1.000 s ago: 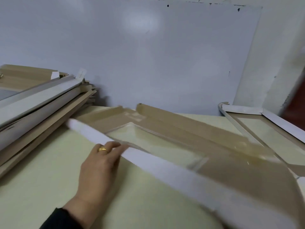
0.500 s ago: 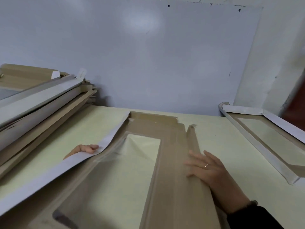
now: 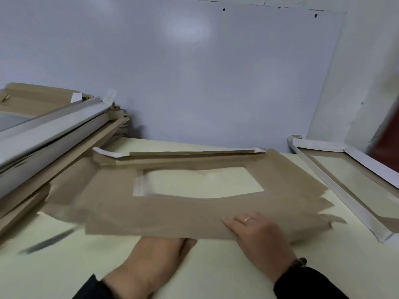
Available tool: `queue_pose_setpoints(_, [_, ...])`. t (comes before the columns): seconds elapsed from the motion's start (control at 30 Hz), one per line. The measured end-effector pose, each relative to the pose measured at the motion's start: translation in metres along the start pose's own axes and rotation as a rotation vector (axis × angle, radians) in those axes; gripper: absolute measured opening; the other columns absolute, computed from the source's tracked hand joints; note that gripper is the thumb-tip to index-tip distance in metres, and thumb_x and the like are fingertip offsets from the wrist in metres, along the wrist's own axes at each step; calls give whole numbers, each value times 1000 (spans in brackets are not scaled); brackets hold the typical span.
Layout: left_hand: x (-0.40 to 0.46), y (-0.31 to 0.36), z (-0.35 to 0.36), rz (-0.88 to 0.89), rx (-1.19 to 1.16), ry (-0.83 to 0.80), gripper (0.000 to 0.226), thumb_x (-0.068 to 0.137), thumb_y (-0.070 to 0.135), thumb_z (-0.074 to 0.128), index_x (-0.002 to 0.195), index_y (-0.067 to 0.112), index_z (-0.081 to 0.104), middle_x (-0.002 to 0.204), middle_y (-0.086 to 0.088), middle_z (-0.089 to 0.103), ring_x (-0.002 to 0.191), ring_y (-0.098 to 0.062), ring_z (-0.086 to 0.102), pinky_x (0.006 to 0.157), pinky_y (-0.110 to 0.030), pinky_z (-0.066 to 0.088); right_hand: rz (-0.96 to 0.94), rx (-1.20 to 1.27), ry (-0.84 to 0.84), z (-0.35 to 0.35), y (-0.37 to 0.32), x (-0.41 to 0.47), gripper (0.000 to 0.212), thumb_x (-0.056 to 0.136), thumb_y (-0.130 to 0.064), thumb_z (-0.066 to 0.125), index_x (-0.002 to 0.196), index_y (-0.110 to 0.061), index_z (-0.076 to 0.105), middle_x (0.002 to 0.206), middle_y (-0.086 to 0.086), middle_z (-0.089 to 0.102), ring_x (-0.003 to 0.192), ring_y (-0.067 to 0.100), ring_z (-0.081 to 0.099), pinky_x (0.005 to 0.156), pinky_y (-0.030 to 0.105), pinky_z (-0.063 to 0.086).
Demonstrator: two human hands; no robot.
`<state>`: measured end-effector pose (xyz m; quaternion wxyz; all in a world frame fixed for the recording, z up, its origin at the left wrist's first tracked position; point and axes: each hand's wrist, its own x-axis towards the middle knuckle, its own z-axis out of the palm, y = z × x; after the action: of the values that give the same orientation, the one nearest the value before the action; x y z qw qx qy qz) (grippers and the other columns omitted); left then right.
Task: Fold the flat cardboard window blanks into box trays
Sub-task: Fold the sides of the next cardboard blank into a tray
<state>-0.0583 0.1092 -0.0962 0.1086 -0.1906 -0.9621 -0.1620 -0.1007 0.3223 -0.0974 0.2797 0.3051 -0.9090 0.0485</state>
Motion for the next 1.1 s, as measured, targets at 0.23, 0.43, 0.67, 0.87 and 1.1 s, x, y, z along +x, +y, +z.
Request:
queue_pose_setpoints(0.23, [0, 16, -18, 278, 197, 128, 30, 86, 39, 43, 91, 23, 68, 73, 9, 56, 63, -9, 49, 57, -21, 37, -112, 56, -95, 13, -22, 15, 24, 60, -17, 73, 81, -25, 71, 78, -13, 67, 64, 12, 58, 58, 20, 46])
queue_pose_setpoints(0.43, [2, -5, -11, -13, 333, 61, 49, 69, 19, 40, 111, 24, 66, 110, -6, 65, 103, -22, 63, 86, -27, 32, -129, 93, -270, 16, -29, 12, 32, 64, -40, 68, 96, -37, 70, 103, -20, 68, 85, 0, 64, 73, 11, 49])
queue_pose_setpoints(0.67, [-20, -74, -17, -195, 218, -206, 85, 58, 91, 7, 133, 56, -10, 145, 33, -9, 136, 8, -6, 109, -18, 2, 47, 130, -480, 3, 23, -14, 55, 94, -55, 26, 144, -44, 7, 151, -22, -6, 139, -4, -5, 110, 16, 1])
queue_pose_setpoints(0.87, [-54, -141, -34, -177, -172, -15, 59, 51, 93, 43, 108, 78, 36, 130, 39, 41, 126, 3, 41, 107, -33, 34, 127, 74, -542, -16, 75, -45, 59, 84, -68, 19, 131, -54, -14, 133, -38, -19, 125, -17, -16, 106, 11, -5])
queue_pose_setpoints(1.1, [-78, -200, -37, -279, -103, 136, 45, 64, 84, 50, 92, 52, 67, 111, 31, 59, 96, 12, 58, 71, -13, 46, 382, 376, -296, -32, 96, -60, 41, 69, -56, 50, 109, -52, 52, 120, -36, 46, 113, -12, 41, 92, 1, 24])
